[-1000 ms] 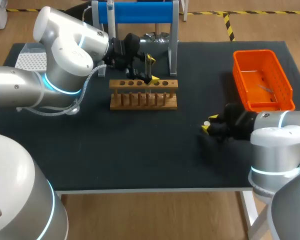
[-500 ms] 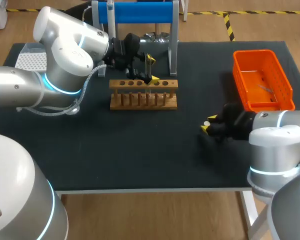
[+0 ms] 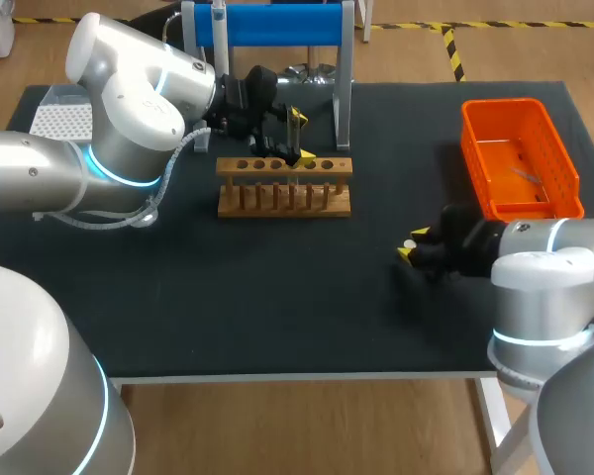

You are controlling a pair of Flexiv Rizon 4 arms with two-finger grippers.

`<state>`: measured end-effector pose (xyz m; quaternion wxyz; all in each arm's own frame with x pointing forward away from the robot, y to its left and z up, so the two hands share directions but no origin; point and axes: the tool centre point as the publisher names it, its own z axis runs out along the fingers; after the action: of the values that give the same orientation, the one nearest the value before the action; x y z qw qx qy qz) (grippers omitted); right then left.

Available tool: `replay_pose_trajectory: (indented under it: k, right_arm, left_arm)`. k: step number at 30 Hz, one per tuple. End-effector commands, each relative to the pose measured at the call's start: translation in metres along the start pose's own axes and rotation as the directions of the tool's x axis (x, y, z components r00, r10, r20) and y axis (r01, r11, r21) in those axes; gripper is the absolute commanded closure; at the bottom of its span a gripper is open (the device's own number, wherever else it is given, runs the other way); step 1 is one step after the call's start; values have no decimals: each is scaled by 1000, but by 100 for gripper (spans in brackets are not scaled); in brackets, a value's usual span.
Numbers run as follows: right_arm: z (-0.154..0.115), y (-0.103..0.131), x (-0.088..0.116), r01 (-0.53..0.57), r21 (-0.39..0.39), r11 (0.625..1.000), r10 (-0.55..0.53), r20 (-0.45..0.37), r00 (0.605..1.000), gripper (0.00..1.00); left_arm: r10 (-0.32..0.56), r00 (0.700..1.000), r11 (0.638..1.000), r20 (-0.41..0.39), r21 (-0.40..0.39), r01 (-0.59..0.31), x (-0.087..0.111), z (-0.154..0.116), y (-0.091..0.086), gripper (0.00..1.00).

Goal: Invert the test tube, pick up the pipette, mount the tip to pipette, aspirate from beaker and dispense into the tube, eject the tip, return the pipette, and cap with the stopper.

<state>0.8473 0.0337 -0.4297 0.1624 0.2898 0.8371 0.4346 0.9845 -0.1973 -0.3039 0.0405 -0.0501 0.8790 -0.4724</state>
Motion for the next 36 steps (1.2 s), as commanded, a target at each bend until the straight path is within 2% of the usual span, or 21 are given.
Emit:
replay_pose_trajectory:
  k: [1, 16, 30, 33, 36]
  right_arm:
    - [0, 0, 0, -1, -3, 1000, 1, 4, 1000, 57]
    - [-1, 0, 0, -2, -1, 1000, 2, 8, 1000, 67]
    - [-1, 0, 0, -2, 6, 1000, 2, 9, 1000, 71]
    - [-1, 0, 0, -3, 6, 1000, 3, 9, 1000, 75]
    - [0, 0, 0, -4, 7, 1000, 4, 10, 1000, 87]
  left_arm:
    - [-1, 1000, 1000, 2, -1, 1, 0, 0, 0, 0]
    - [-1, 1000, 1000, 2, -1, 1, 0, 0, 0, 0]
    - [-1, 1000, 1000, 2, -1, 1, 0, 0, 0, 0]
    - [-1, 1000, 1000, 2, -1, 1, 0, 0, 0, 0]
    - [-1, 1000, 1000, 2, -1, 1, 0, 0, 0, 0]
